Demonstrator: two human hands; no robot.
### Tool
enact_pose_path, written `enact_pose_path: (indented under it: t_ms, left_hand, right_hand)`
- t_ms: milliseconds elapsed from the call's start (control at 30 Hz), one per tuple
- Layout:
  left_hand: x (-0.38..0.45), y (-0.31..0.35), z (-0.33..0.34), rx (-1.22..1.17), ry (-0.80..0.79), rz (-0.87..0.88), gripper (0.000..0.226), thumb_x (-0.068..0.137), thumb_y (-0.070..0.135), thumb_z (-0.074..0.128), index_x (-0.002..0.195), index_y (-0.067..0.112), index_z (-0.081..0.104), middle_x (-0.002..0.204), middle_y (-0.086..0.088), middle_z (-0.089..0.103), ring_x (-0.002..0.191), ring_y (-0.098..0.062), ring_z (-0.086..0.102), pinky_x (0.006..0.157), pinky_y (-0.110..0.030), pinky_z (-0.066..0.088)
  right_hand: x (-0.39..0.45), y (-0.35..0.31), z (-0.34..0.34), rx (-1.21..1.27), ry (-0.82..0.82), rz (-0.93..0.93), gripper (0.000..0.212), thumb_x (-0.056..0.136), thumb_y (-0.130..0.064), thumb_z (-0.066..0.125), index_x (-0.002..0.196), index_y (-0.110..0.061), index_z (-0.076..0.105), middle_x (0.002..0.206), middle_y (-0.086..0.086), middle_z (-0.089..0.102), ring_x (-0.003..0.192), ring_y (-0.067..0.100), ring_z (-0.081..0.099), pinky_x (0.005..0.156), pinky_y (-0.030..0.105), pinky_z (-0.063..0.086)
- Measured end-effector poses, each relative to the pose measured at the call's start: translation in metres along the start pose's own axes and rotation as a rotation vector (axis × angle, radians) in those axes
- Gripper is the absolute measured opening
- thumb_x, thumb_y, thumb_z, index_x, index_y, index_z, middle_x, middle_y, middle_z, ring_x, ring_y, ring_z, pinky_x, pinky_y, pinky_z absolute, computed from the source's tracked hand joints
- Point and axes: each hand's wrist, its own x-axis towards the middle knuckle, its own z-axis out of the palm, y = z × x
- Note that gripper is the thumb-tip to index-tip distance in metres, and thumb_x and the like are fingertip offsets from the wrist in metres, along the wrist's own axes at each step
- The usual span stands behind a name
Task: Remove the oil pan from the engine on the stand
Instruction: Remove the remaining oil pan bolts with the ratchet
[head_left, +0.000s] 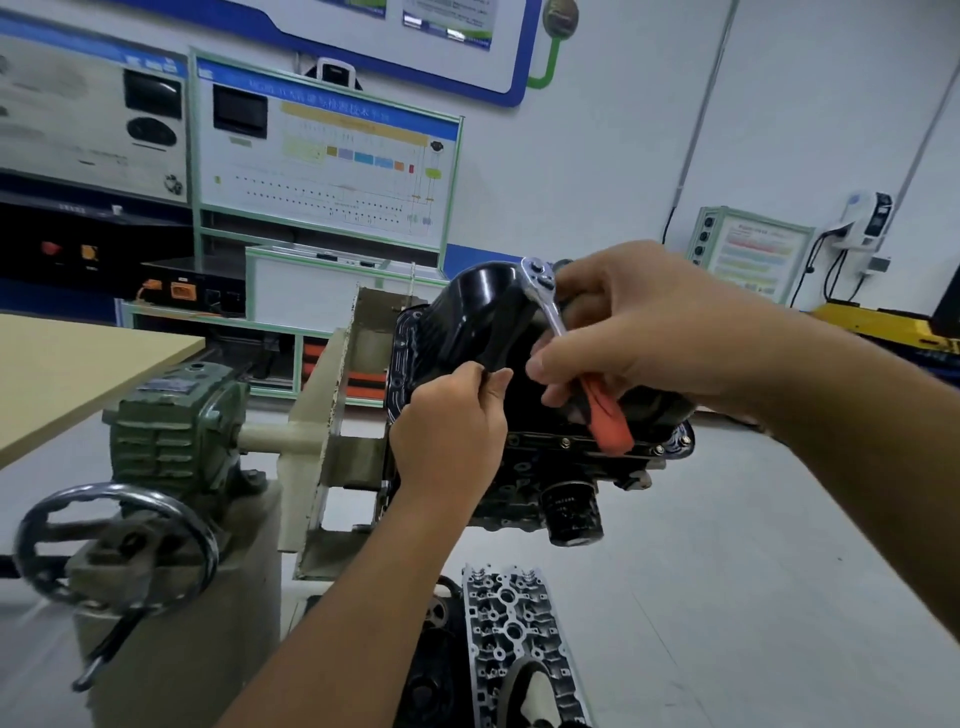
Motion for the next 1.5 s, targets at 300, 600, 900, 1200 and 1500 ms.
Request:
enact_pose_path:
  t_ms: [300, 600, 900, 1200, 1500]
  left_hand:
    - [0.015, -0.031, -0.001, -0.393, -0.158, 0.138, 0.032, 0.097, 0.053, 0.061, 0.098, 0.022, 0.065, 0.057, 0.012, 0.054, 0.052, -0.012, 0.049, 0.051, -0.025, 0.039]
    - [0.029, -0.014, -0.013, -0.215, -0.07, 0.111, 0.03, 0.1, 0.054, 0.052, 0.08, 0.031, 0.05, 0.054, 0.011, 0.048, 0.052, -0.008, 0.052, 0.049, -0.027, 0.033]
    - [0.029, -0.015, -0.012, -0.376, -0.162, 0.118, 0.029, 0.094, 0.058, 0.06, 0.08, 0.033, 0.055, 0.059, 0.018, 0.052, 0.052, -0.009, 0.046, 0.052, -0.028, 0.038]
    - [0.028, -0.011, -0.007, -0.362, -0.059, 0.063, 0.027, 0.092, 0.057, 0.064, 0.073, 0.04, 0.055, 0.058, 0.018, 0.054, 0.051, -0.006, 0.047, 0.046, -0.016, 0.031]
    - [0.029, -0.013, -0.007, -0.477, -0.153, 0.097, 0.017, 0.095, 0.046, 0.064, 0.081, 0.038, 0.061, 0.056, 0.011, 0.052, 0.05, -0.006, 0.045, 0.048, -0.016, 0.037]
  right_hand:
    - [0.029, -0.018, -0.021, -0.642, -0.002, -0.162, 0.021, 0.093, -0.004, 0.067, 0.104, -0.021, 0.073, 0.082, -0.009, 0.075, 0.074, 0.003, 0.074, 0.081, 0.037, 0.061]
    - [0.042, -0.031, -0.026, -0.615, -0.015, -0.043, 0.023, 0.09, -0.007, 0.073, 0.105, -0.024, 0.076, 0.073, 0.004, 0.076, 0.055, 0.01, 0.071, 0.051, 0.032, 0.059]
    - [0.044, -0.036, -0.026, -1.061, 0.066, -0.232, 0.032, 0.092, -0.006, 0.07, 0.116, -0.025, 0.076, 0.095, -0.005, 0.071, 0.095, 0.023, 0.064, 0.087, 0.042, 0.055]
    - [0.035, -0.045, -0.028, -0.575, -0.092, 0.079, 0.02, 0.077, -0.009, 0.084, 0.095, -0.003, 0.077, 0.078, 0.011, 0.078, 0.067, 0.025, 0.077, 0.061, 0.04, 0.065]
    - [0.046, -0.023, -0.024, -1.086, 0.167, -0.266, 0.023, 0.091, -0.012, 0.069, 0.11, -0.021, 0.079, 0.096, 0.005, 0.075, 0.095, 0.027, 0.066, 0.086, 0.046, 0.055]
